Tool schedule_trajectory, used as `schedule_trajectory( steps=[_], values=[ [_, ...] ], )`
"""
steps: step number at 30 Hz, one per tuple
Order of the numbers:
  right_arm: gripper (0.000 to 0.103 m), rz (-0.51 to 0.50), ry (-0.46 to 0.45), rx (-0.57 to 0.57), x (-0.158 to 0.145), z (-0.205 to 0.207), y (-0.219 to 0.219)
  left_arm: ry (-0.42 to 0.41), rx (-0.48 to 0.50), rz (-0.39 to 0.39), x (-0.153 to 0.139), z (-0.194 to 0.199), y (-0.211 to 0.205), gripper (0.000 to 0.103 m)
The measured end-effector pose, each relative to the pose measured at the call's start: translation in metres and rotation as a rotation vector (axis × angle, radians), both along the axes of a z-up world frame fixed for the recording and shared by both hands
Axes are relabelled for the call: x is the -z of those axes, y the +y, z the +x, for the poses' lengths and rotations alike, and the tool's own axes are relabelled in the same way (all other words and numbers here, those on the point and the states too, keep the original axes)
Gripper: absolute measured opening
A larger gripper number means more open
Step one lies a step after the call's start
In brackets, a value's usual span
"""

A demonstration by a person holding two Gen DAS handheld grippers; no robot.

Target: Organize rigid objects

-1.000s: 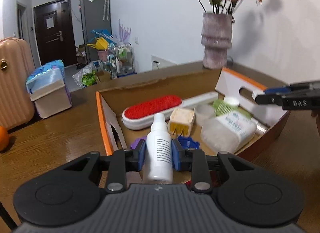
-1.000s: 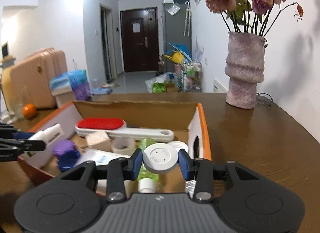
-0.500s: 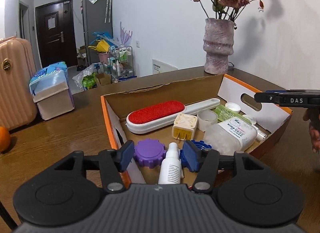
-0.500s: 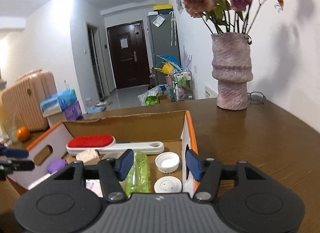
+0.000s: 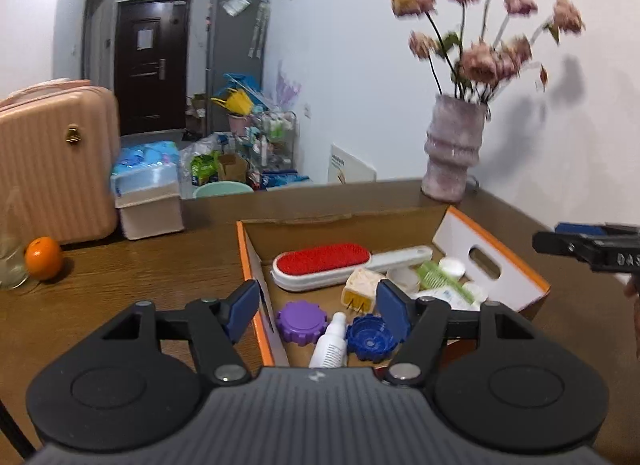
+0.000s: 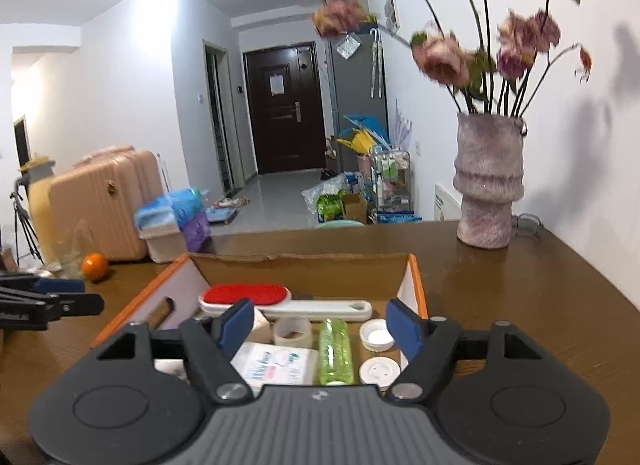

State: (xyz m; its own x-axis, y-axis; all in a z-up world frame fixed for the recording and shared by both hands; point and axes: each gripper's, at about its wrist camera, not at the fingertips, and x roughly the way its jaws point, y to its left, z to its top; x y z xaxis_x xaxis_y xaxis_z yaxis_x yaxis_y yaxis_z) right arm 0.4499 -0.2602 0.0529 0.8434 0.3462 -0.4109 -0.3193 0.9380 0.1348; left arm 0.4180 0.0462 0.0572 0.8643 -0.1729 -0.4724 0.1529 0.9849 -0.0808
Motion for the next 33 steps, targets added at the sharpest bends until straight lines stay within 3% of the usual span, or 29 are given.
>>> schedule_trajectory(
  steps=[4, 7, 13, 22, 27, 33],
  values=[
    [0.082, -0.013, -0.038, -0.004, -0.022, -0.030, 0.004, -0.071, -0.023, -0.007, -0.019, -0.031, -0.002, 0.083],
    [0.087, -0.017, -0.083, -0.005, -0.033, -0.052, 0.007, -0.096, -0.051, 0.006, -0.023, -0.053, -0.010, 0.084],
    [0.098, -0.005, -0.146, 0.028, -0.033, -0.088, 0.010, -0.236, -0.120, 0.057, -0.018, -0.103, -0.030, 0.102],
    [0.103, -0.005, -0.286, 0.053, 0.002, -0.136, 0.017, -0.394, -0.126, 0.048, 0.022, -0.153, -0.050, 0.103],
    [0.103, 0.001, -0.326, 0.052, 0.024, -0.163, 0.022, -0.405, -0.117, 0.010, 0.040, -0.171, -0.055, 0.103],
    [0.103, -0.004, -0.326, 0.058, 0.030, -0.185, 0.024, -0.413, -0.116, -0.007, 0.041, -0.188, -0.055, 0.103]
  ],
)
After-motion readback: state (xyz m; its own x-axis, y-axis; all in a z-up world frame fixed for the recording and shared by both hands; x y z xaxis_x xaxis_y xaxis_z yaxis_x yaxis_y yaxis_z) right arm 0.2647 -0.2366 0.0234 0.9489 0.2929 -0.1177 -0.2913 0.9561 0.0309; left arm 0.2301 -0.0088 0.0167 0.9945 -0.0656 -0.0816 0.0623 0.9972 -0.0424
